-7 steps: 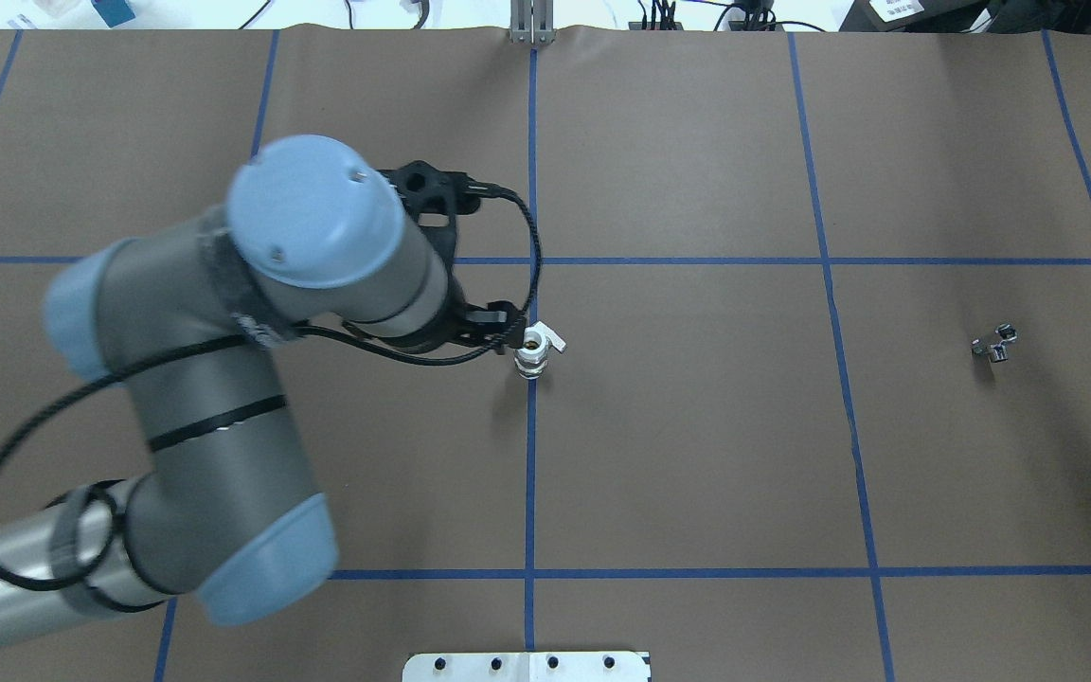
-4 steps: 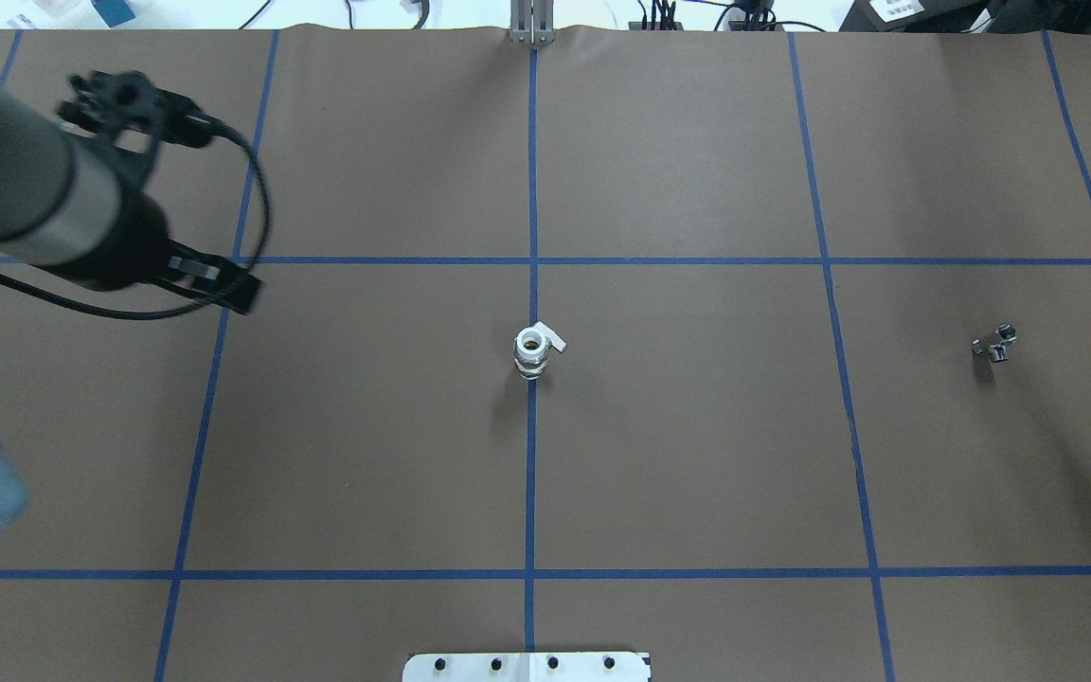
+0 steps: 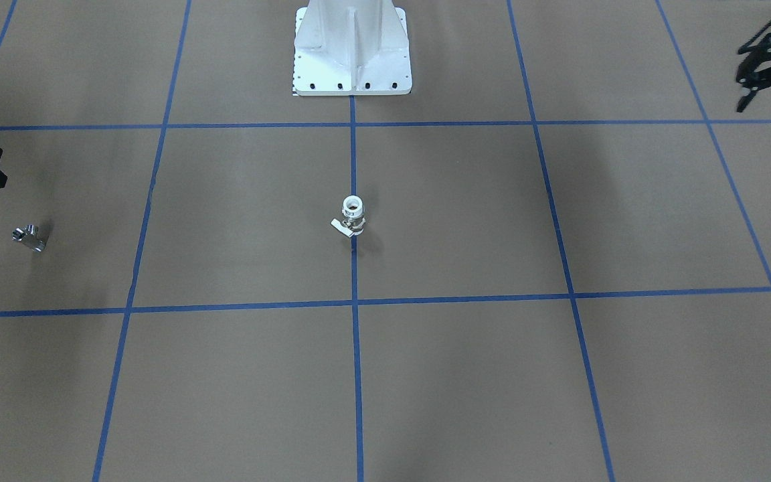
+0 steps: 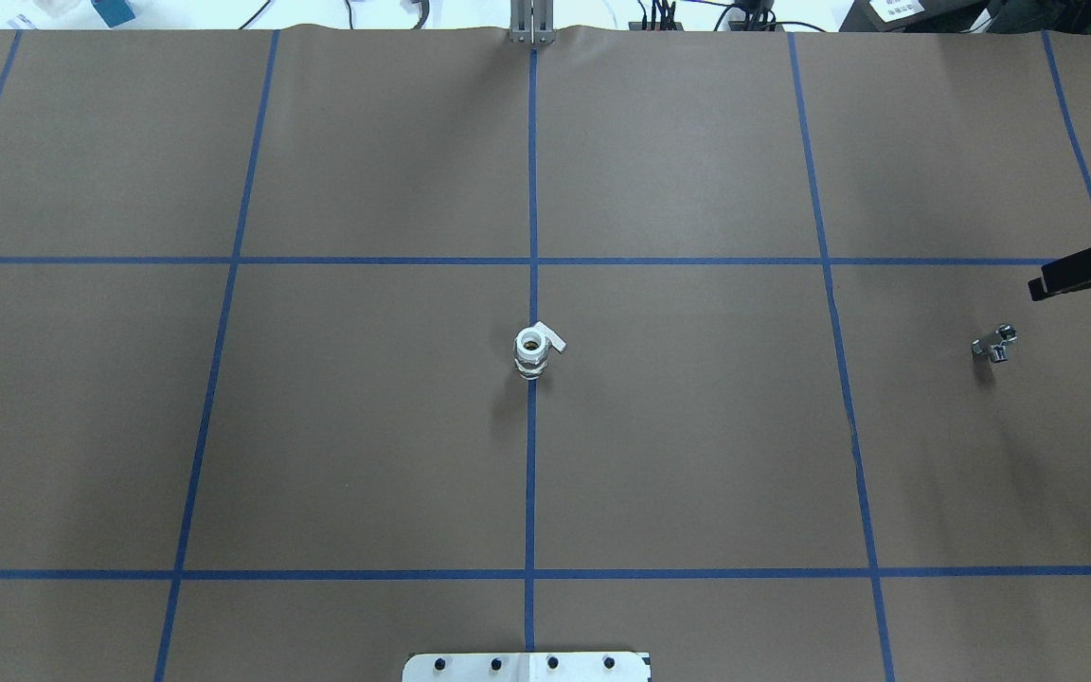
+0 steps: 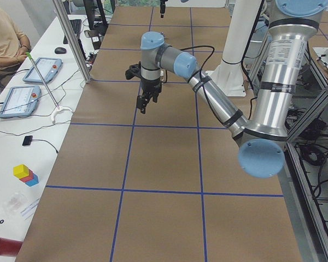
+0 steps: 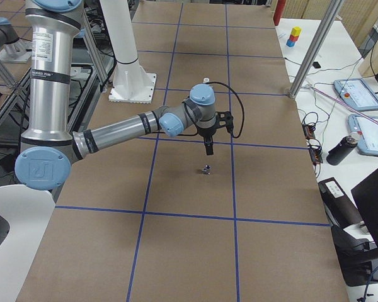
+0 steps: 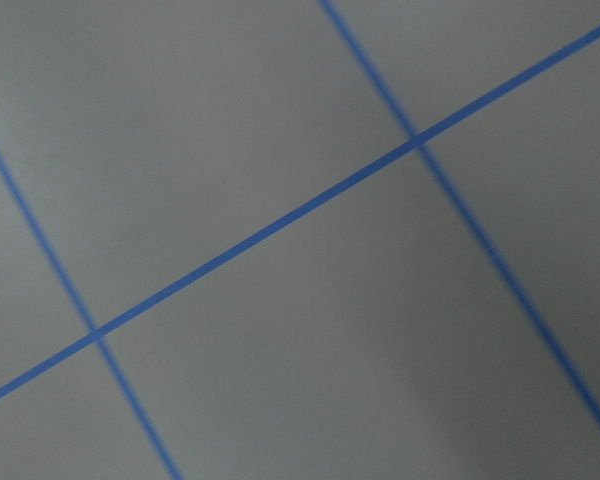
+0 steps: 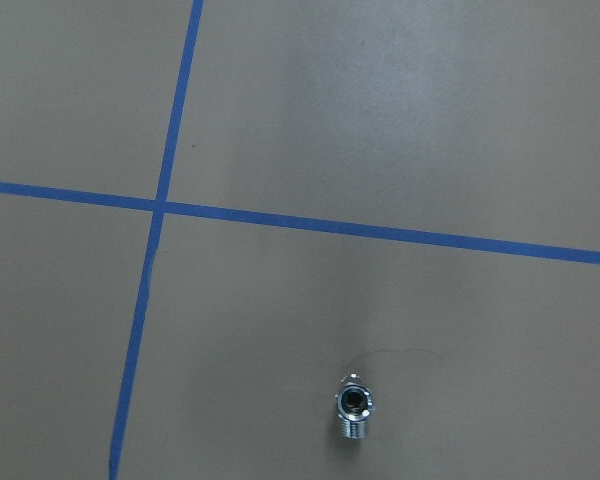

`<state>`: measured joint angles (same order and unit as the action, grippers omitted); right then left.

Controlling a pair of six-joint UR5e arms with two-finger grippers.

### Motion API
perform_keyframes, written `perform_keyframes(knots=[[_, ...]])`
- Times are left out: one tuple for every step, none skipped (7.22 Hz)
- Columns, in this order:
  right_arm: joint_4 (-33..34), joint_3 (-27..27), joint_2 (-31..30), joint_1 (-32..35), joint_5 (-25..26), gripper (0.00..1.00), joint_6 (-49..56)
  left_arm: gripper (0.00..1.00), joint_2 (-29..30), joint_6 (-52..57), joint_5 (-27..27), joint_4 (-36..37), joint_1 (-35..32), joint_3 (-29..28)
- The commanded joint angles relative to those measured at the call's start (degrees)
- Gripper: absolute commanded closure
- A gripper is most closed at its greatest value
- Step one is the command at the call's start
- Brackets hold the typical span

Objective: Assemble PPR valve and pipe with both arms
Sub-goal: 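Lower the right gripper onto the chrome fitting and close on it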

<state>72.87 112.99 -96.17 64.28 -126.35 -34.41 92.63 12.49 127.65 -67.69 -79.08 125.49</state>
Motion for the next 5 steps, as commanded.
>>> perform_keyframes(knots=[[-9.61, -9.13, 0.27, -2.05, 1.81, 0.00, -0.92, 0.00, -4.91, 5.09, 0.85, -2.35, -4.41, -1.13], [-13.24, -13.37, 1.15, -2.57, 2.07, 0.00, -1.36, 0.00, -5.26, 5.09, 0.94, -2.45, -4.50, -1.04], [-13.28, -14.72, 1.77, -4.06, 3.81, 0.00, -1.71, 0.00, -5.26, 5.09, 1.20, -2.45, -4.59, -0.78], [-13.37, -16.21, 1.95, -6.07, 5.13, 0.00, -2.50, 0.00, -5.26, 5.09, 1.20, -2.54, -4.50, -0.60], [-13.37, -17.01, 2.30, -7.66, 5.24, 0.01, -3.46, 0.00, -5.26, 5.09, 1.20, -2.54, -4.59, -0.60]])
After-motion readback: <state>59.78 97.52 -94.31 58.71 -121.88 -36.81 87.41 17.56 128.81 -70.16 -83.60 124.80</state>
